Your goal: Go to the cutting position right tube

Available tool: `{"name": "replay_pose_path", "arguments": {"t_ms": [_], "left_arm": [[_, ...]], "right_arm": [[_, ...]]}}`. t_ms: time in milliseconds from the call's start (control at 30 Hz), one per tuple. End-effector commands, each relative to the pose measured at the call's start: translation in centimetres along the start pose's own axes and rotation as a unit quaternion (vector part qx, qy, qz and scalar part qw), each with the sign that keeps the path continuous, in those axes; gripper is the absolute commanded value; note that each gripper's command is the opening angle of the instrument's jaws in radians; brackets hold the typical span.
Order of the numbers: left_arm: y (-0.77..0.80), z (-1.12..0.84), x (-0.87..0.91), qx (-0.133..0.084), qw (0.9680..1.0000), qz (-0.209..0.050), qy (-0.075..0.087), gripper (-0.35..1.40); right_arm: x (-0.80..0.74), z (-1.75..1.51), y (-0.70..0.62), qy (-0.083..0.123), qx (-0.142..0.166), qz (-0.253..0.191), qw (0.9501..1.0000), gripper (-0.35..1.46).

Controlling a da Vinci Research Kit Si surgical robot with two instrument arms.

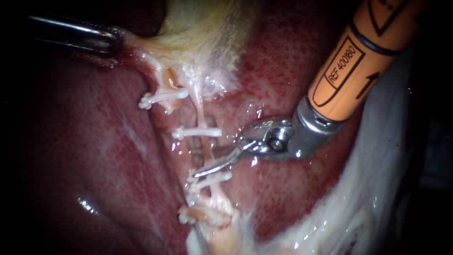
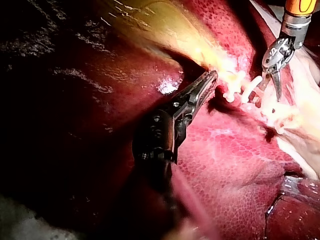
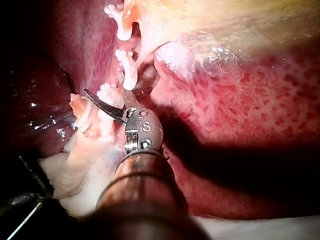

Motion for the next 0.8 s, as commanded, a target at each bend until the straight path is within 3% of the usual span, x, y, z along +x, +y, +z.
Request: {"name": "replay_pose_path", "arguments": {"t_ms": [33,367,800], "left_arm": [[0.0,0.0,0.0,0.0,1.0,0.0,0.0,-0.35],[0.0,0.01,0.0,0.0,1.0,0.0,0.0,-0.35],[0.0,0.01,0.01,0.001,1.0,0.0,0.0,-0.35]], "right_arm": [[0.01,0.01,0.0,0.005,0.007,-0.002,1.0,1.33],[0.11,0.19,0.02,0.028,0.028,-0.006,0.9992,1.33],[0.28,0.41,0.1,0.068,0.004,-0.005,0.9977,1.35]]}}
